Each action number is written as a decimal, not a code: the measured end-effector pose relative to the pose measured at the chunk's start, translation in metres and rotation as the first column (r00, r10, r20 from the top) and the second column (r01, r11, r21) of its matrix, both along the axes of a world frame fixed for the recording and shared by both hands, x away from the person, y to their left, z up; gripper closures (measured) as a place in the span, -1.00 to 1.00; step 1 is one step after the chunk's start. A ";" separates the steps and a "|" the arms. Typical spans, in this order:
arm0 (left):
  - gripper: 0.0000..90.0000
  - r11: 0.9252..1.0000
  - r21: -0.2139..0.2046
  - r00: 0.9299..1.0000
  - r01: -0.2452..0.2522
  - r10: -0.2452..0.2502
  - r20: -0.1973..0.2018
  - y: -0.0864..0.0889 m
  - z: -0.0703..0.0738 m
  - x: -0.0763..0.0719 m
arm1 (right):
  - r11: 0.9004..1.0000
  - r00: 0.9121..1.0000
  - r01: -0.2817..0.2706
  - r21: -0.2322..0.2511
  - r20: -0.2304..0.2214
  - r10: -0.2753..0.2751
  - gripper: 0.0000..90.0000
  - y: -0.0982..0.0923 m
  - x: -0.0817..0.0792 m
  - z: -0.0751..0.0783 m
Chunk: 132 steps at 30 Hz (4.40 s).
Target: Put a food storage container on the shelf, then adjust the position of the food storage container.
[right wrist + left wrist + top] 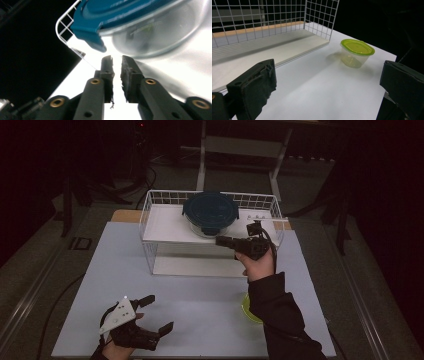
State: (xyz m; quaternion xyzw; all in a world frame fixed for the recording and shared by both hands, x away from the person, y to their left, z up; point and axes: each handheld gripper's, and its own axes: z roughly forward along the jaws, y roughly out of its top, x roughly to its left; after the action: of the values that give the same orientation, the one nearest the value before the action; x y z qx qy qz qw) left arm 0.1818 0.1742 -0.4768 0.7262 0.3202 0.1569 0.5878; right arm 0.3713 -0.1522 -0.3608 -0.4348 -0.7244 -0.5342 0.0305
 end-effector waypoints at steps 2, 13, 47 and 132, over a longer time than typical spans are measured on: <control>-0.99 1.000 0.001 1.000 0.000 0.000 -0.002 0.000 0.000 0.000 | 1.000 1.000 -0.005 -0.015 0.009 0.005 0.67 -0.001 -0.002 0.000; -0.99 1.000 0.007 1.000 0.022 -0.022 0.008 0.004 0.007 -0.002 | 0.994 0.991 -0.033 -0.107 0.123 0.046 -0.39 -0.029 -0.042 -0.007; -0.99 1.000 0.001 1.000 0.000 0.000 0.004 0.015 -0.004 -0.007 | 0.981 0.966 0.084 -0.174 0.256 -0.037 -0.22 -0.151 -0.143 -0.081; -0.99 1.000 -0.009 1.000 0.018 -0.018 0.023 0.013 -0.004 -0.009 | 0.925 0.998 0.023 -0.379 -0.044 -0.043 1.00 -0.101 -0.080 -0.157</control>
State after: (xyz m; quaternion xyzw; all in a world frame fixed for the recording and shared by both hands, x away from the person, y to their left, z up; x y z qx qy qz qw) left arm 0.1724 0.1868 -0.4805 0.7244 0.3078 0.1583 0.5962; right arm 0.2911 -0.2532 -0.5183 -0.4583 -0.8053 -0.3734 -0.0445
